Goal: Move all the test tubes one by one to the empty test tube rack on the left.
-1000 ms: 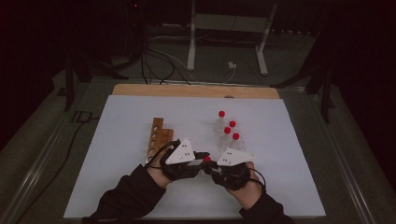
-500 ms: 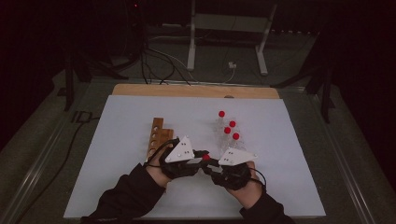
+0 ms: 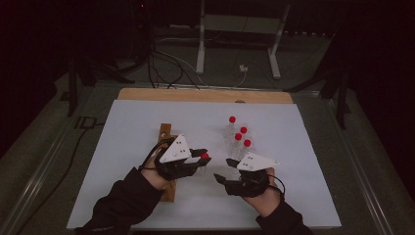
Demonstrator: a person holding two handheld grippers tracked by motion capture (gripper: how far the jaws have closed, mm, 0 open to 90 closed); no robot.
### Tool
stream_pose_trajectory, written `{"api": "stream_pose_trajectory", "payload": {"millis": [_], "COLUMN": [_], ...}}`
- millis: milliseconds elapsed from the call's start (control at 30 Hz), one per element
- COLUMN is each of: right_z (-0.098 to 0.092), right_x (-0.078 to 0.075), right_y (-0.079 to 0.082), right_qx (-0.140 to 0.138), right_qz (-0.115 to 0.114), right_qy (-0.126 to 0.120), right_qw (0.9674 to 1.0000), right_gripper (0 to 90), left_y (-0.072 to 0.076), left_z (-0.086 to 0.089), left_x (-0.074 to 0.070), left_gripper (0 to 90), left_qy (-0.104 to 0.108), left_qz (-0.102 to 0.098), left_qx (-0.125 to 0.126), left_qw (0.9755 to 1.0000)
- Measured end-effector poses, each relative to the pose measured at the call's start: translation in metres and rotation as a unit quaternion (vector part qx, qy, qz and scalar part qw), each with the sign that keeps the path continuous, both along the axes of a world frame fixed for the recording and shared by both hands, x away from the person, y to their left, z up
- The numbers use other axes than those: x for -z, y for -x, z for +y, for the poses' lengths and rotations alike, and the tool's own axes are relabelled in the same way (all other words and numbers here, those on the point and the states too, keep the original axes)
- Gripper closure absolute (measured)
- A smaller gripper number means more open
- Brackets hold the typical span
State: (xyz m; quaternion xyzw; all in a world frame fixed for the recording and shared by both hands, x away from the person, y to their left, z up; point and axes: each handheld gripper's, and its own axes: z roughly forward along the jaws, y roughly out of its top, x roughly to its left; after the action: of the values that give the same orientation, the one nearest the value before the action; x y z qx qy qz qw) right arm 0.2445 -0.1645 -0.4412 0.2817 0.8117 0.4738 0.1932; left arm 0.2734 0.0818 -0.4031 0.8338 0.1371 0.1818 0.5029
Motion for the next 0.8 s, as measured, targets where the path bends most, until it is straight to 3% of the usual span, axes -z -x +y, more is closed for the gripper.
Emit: {"api": "stream_pose_trajectory", "payload": {"millis": [167, 433, 800], "right_z": [-0.005, -0.009, -0.015], "right_x": [-0.001, -0.002, -0.004], "right_y": [-0.001, -0.002, -0.003], "right_qx": [0.008, 0.025, 0.03], "right_qz": [-0.001, -0.002, -0.004], "right_qy": [-0.003, -0.014, -0.023], "right_qw": [1.0, 0.9996, 0.9993], "right_gripper": [19.5, 2.7, 0.0], "left_y": [-0.003, -0.008, -0.018], "left_z": [0.007, 0.021, 0.039], "left_x": [-0.003, -0.012, -0.024], "left_gripper": [72.0, 72.0, 72.0], "left_qy": [0.001, 0.009, 0.016], "left_qz": [-0.002, -0.012, -0.024], "left_qx": [-0.01, -0.031, -0.062], "left_qw": [0.9999, 0.9994, 0.9977]}}
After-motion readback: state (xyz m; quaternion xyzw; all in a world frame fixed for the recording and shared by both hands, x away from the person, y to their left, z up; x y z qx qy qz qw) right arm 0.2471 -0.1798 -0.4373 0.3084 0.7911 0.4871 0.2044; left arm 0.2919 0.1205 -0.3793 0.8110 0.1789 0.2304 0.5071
